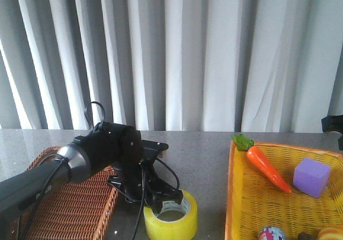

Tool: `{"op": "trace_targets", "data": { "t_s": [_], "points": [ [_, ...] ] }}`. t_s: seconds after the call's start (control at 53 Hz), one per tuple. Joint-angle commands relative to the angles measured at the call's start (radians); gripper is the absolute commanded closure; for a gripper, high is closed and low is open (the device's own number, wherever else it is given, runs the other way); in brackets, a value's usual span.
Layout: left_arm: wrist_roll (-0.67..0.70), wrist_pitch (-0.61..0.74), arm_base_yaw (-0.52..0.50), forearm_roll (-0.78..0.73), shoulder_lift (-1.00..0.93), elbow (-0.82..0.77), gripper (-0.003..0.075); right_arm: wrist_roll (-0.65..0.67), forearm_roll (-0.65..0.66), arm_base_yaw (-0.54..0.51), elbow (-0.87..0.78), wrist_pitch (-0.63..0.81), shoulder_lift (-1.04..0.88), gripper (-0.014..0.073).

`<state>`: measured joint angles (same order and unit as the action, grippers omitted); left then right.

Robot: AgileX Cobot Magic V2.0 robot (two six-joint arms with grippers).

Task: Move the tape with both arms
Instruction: 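Close the left gripper on the rim of the tape roll, then lift the tape roll with the left gripper and lower it into the brown basket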

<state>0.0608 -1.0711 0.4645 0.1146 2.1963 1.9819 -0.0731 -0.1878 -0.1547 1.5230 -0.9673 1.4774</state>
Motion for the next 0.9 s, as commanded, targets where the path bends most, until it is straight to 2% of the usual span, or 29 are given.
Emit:
{"op": "trace_targets", "data": {
  "t_s": [0.0,0.189,0.302,0.528,0.622,0.735,0.886],
  "points": [
    [0.005,0.028,0.001,0.002,-0.122,0.075,0.0719,-0.011,-0.015,-0.004,0.024,0.055,-0.042,0.0602],
    [0.005,-0.024,-0.002,-0.077,-0.224,0.212,0.0717,-0.011,-0.023,-0.004,0.024,0.054,-0.042,0.0602],
    [0.005,-0.012,-0.021,-0.086,-0.316,0.235,0.0717,-0.011,-0.036,-0.004,0.024,0.054,-0.042,0.0602],
    [0.002,-0.032,-0.144,-0.146,-0.501,0.228,0.0717,-0.011,-0.047,-0.004,0.024,0.054,-0.042,0.0602],
    [0.007,-0.011,-0.206,-0.166,-0.576,0.153,0.0716,-0.011,-0.056,-0.004,0.024,0.055,-0.042,0.0602],
    [0.007,0.047,-0.276,-0.190,-0.647,-0.013,0.0717,-0.011,-0.064,-0.004,0.024,0.055,-0.042,0.0602],
    [0.007,0.138,-0.294,-0.185,-0.666,-0.183,0.0717,-0.011,-0.064,-0.004,0.024,0.054,-0.042,0.0602]
  ]
}}
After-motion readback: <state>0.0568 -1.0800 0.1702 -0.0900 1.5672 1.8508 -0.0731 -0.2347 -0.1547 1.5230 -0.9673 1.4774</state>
